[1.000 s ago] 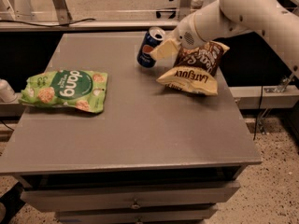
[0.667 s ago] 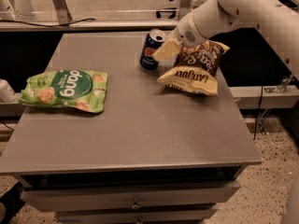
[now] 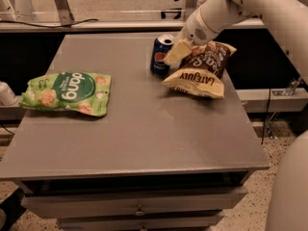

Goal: Move pepsi can near brown chip bag

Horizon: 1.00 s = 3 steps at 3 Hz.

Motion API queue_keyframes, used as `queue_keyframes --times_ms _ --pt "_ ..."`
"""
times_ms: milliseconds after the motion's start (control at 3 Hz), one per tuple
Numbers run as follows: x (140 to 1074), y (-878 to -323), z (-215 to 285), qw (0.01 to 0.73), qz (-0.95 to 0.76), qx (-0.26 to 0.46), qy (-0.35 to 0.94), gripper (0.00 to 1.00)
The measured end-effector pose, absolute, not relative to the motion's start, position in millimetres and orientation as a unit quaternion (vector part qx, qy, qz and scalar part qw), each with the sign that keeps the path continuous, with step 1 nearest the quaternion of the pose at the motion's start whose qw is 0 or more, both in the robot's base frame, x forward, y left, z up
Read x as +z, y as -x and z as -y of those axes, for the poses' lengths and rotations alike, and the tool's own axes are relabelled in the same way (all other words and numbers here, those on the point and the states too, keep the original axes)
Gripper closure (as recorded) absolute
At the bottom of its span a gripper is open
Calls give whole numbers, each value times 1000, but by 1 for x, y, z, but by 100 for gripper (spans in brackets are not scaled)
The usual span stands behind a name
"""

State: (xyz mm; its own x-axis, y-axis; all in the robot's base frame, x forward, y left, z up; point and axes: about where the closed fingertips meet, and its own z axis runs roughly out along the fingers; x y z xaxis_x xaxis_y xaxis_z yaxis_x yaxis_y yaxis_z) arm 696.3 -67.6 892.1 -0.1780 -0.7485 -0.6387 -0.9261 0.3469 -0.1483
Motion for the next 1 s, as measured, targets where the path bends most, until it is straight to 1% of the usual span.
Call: queue_keyframes --times_ms 1000 --pt "904 -713 83 287 -733 103 608 100"
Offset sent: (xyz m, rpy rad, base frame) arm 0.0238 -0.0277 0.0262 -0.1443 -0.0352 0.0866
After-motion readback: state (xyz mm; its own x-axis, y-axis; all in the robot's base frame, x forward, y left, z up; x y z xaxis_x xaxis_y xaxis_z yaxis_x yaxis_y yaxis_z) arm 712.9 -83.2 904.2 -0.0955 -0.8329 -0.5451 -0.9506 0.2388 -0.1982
